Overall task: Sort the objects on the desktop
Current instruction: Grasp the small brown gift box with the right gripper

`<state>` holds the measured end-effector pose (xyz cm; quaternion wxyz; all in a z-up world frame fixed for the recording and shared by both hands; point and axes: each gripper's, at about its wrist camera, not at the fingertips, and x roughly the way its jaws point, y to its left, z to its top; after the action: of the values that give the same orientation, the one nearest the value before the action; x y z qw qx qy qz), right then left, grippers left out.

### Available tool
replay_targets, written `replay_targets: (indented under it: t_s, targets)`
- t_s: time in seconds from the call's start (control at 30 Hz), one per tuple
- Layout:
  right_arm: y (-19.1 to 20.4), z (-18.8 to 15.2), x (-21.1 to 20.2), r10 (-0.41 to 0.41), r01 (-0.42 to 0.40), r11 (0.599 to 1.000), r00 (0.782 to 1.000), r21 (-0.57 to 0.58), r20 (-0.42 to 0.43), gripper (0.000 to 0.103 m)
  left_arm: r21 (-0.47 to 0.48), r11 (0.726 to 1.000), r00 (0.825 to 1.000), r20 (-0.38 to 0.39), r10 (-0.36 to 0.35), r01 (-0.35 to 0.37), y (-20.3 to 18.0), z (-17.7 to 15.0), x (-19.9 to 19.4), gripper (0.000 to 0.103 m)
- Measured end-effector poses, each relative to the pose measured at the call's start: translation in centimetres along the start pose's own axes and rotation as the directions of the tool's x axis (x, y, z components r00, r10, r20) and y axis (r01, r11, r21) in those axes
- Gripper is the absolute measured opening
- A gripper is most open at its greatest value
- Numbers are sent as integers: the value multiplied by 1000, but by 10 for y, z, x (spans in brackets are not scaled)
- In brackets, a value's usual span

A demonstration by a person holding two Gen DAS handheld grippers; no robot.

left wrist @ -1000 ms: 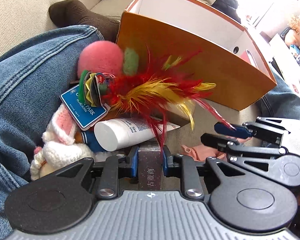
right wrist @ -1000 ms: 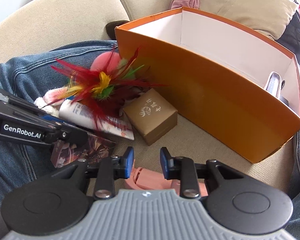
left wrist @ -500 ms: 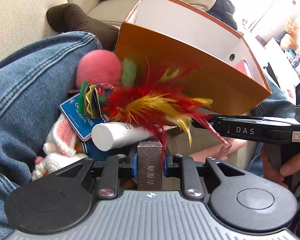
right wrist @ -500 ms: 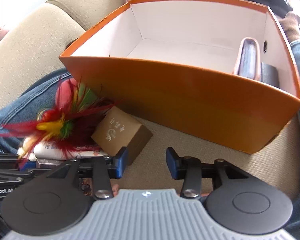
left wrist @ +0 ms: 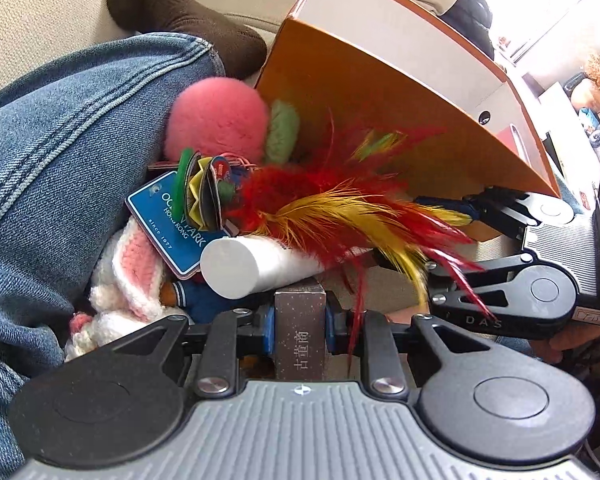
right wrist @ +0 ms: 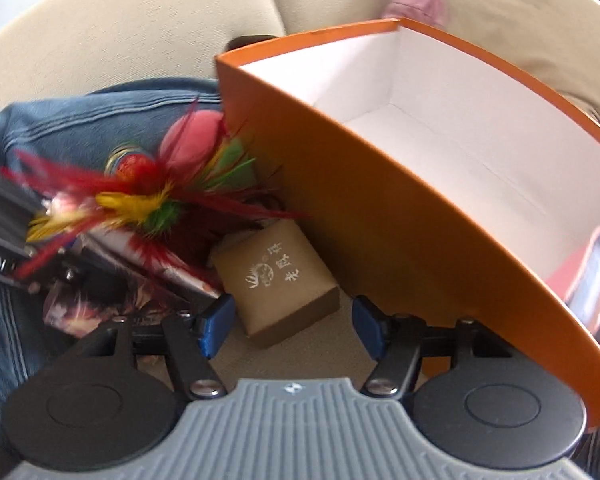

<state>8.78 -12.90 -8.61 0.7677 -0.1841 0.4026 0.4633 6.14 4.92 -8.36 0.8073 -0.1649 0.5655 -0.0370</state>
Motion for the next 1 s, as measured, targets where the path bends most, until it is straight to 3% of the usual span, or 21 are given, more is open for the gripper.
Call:
replay_targets:
  t_s: [0.23,0.3,0.37,0.43,0.53,0.6,0.7,0.73,0.87,1.0]
  targets:
    - [25,-4,16,-4,2,973,1000,-229,-6,66,-14,1000,1000,-9,-2,2,2,2,2,26]
    - [25,-4,20,10,-19,976,999,-217,-40,56,-19,1000,1000,-8,-2,2,3,3,1,26]
    - [27,-5,21,60,-74,978,995,-193,-77,38,-20,1000,1000,-4,-2,2,4,2,-1,26]
    - [33,-8,16,121,-138,972,988,-188,-99,37,-25,1000,1000,-2,-3,3,6,3,-1,26]
    - [41,-12,8,106,-125,973,989,-194,-106,37,-29,1000,1000,2,-3,3,7,1,-3,26]
    - [35,-13,3,63,-76,988,993,-134,-96,38,-34,999,1000,6,-4,4,9,1,-5,26]
    - [12,-11,-9,42,-39,997,998,64,-55,42,-55,998,1000,11,-11,12,14,-1,-6,26]
    - [5,-11,-12,41,-35,991,998,130,-39,47,-60,998,1000,12,-14,14,16,-3,-7,26]
    - [-26,-17,-18,58,-61,904,998,423,20,56,-58,998,1000,17,-11,12,14,-2,-5,26]
    - [-41,-24,-5,114,-119,788,992,604,47,62,-57,998,1000,17,-10,11,13,-2,-4,26]
